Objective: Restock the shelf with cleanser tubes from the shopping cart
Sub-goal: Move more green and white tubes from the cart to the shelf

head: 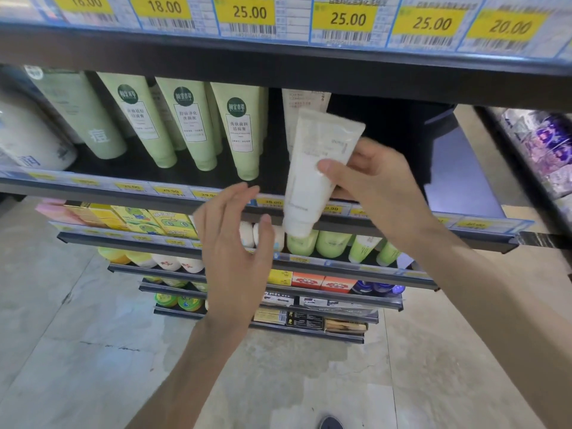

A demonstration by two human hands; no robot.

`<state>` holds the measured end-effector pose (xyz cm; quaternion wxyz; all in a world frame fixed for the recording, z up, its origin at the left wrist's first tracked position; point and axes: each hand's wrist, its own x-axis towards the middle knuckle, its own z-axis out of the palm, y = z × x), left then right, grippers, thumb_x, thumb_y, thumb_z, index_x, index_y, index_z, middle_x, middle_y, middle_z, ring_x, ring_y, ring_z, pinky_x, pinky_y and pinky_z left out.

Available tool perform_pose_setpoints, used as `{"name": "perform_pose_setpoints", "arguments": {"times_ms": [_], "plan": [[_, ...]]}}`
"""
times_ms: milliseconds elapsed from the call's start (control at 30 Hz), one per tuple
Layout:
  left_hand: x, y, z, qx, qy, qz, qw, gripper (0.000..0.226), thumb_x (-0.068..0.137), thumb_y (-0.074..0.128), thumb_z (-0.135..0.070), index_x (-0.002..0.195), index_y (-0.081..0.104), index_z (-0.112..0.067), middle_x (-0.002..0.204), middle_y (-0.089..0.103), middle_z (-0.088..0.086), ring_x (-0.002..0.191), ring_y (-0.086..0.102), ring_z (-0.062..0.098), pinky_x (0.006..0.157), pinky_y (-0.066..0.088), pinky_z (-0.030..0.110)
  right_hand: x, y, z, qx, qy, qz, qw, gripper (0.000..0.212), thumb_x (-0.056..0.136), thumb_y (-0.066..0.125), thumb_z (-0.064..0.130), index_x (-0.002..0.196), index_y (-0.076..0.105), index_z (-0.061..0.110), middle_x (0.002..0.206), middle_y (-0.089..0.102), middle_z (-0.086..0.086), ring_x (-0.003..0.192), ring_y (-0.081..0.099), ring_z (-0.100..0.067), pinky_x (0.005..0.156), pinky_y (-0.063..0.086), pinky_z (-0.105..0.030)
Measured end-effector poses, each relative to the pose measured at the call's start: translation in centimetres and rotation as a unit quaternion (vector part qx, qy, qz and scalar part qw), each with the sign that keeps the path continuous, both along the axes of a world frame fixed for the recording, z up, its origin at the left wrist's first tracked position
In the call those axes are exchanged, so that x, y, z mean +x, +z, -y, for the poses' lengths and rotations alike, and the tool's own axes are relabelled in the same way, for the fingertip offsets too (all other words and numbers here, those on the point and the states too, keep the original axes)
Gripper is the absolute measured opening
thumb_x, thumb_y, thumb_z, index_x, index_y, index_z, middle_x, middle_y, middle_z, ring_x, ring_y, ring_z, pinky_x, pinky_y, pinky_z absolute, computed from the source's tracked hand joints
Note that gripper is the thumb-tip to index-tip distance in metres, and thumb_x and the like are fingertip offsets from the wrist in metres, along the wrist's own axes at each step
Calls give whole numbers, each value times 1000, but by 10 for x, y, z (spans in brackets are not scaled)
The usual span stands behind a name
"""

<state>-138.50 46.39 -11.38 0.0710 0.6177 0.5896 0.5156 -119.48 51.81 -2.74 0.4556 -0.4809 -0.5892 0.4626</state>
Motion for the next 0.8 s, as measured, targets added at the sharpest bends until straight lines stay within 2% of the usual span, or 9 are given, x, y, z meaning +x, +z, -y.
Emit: {"name": "perform_pose_setpoints", "arguments": {"times_ms": [100,200,300,433,633,733,800], "plan": [[-19,-10,-16,6,30,-92,995,39,99,62,-17,138,60,-13,147,51,7,146,37,28,121,28,40,4,5,-12,-9,-34,-65,997,22,99,65,10,121,67,13,114,77,3,108,73,-14,88,62,-38],[-26,-21,-22,-15,17,-131,991,43,100,63,-18,143,56,-14,153,45,10,153,27,29,122,28,50,2,6,-26,-11,-69,-104,992,19,100,65,11,118,67,12,112,77,-1,107,73,-16,87,62,-39],[-26,-26,-20,-4,12,-137,990,46,99,65,-14,144,55,-12,153,44,13,154,24,30,121,31,50,-1,3,-39,3,-93,-112,989,21,99,66,9,120,66,10,115,76,-2,107,73,-14,87,62,-38],[-24,-29,-20,5,17,-139,990,49,96,67,-11,143,54,-10,152,44,15,155,24,31,123,29,46,-10,-4,-52,51,-95,-3,994,25,96,69,8,120,64,7,116,74,-1,106,72,-10,92,61,-38],[-25,-31,-21,8,15,-138,990,50,95,67,-9,144,53,-10,153,44,15,155,23,32,122,31,47,-15,-12,-48,74,-64,99,990,36,95,73,15,129,61,12,121,70,10,110,66,1,94,53,-17],[-26,-31,-22,9,15,-141,990,51,95,67,-9,145,53,-10,153,44,15,155,23,32,124,26,33,-13,-15,-44,49,-38,161,985,47,91,76,20,135,59,19,126,68,15,113,63,4,93,52,-15],[-27,-30,-22,8,15,-137,990,52,95,67,-8,145,54,-10,153,44,15,155,24,32,122,20,22,-11,-18,-41,38,-24,211,976,55,88,79,21,138,55,23,125,64,19,109,60,9,83,48,-7]]}}
